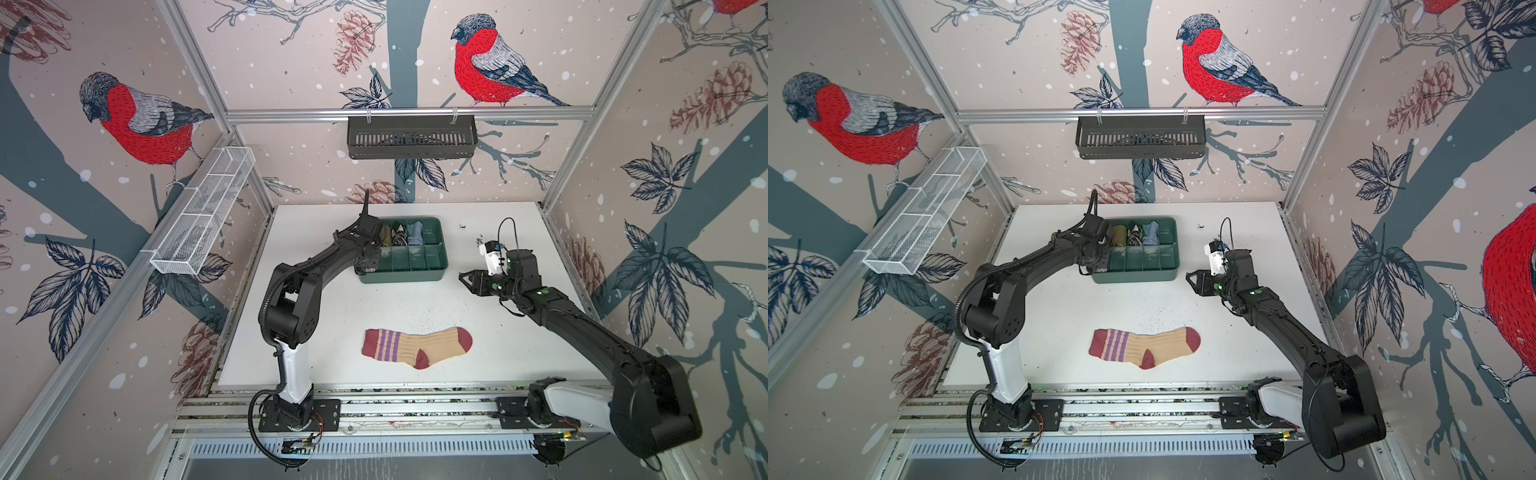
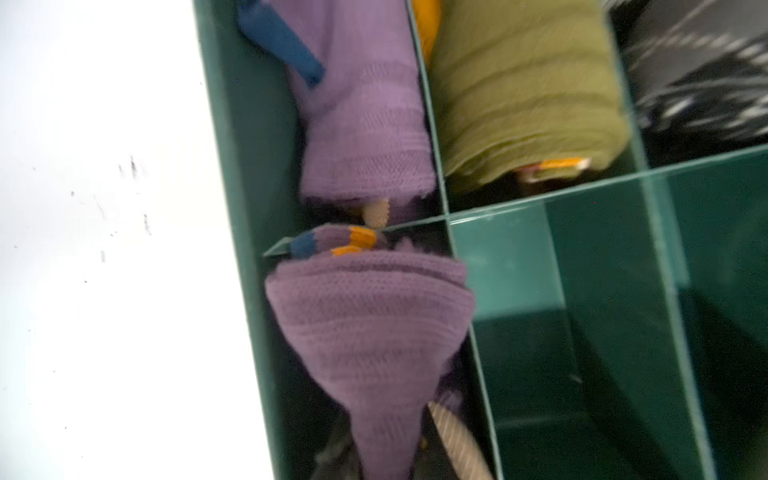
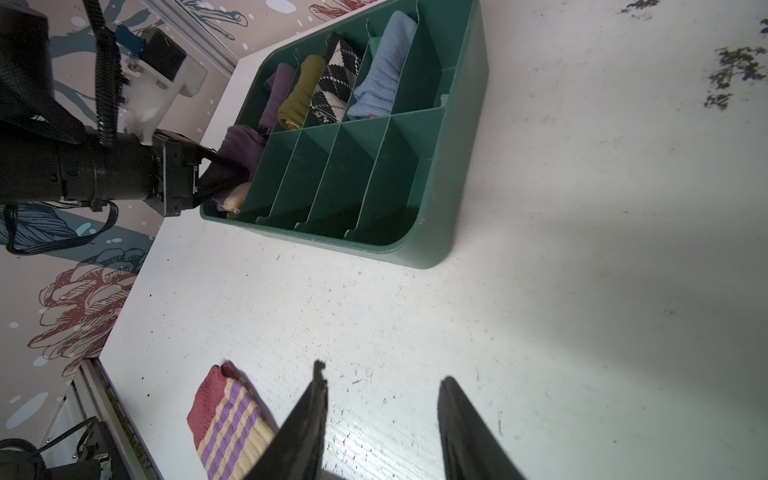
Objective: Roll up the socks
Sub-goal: 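Lower the purple roll into an empty tray compartment with the left gripper, then open the left gripper and lift it out of the tray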
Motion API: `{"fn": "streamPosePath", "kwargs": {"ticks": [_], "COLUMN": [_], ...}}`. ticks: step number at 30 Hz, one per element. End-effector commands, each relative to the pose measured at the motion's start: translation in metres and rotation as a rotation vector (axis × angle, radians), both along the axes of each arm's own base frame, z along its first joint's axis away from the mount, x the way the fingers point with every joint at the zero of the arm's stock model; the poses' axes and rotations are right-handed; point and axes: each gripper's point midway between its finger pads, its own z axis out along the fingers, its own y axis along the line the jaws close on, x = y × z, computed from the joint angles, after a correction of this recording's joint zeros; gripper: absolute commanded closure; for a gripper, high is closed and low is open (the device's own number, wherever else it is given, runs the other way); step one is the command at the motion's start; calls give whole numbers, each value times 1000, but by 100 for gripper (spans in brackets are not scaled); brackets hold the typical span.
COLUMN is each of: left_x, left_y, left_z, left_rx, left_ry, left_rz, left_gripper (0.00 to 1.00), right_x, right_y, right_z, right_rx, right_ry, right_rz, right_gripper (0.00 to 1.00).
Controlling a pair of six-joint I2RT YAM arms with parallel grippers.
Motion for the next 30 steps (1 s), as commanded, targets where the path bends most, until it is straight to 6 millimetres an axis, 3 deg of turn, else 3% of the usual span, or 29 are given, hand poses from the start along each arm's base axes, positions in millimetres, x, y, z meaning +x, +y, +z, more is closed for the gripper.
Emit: {"fn": "streamPosePath", "kwargs": {"ticks": [1, 11, 30], "left_x": [3, 2, 6], "left_y": [-5, -7, -1], "left_z": [10, 6, -27], "left_rx": [-37, -46, -12], "left_ry": [-19, -7, 40], "left_rz": [2, -6, 0], "left_gripper": [81, 71, 74], "right_x": [2, 1, 2], "right_y": [1, -1, -2], "right_z": [3, 1, 0], "right_rx": [4, -2, -6], "right_ry": [-15, -14, -10], "right_rz": [-2, -4, -8], "right_gripper": [54, 54, 54]}}
